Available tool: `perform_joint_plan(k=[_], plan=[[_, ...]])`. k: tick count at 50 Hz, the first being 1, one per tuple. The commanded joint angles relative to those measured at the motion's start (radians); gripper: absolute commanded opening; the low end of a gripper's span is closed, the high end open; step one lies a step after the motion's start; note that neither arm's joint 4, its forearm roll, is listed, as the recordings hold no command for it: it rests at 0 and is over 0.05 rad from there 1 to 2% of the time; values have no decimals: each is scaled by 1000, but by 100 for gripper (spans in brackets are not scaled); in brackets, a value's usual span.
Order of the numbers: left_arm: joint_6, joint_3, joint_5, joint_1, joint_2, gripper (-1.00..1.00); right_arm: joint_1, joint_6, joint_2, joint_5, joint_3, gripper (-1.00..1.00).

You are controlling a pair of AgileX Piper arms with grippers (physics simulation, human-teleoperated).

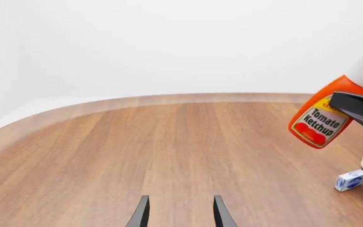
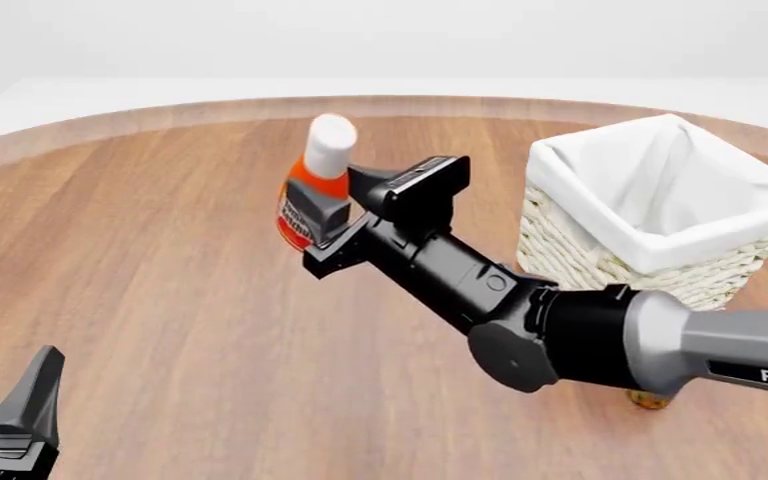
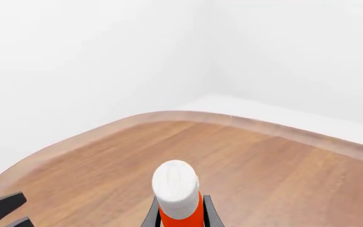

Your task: Pick up the ketchup, and put it in the basket.

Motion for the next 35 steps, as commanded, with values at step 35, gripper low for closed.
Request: perform_joint_plan(k=[35], plan=[[0, 0, 0, 0, 0, 100, -183, -37, -234, 69, 82, -100]])
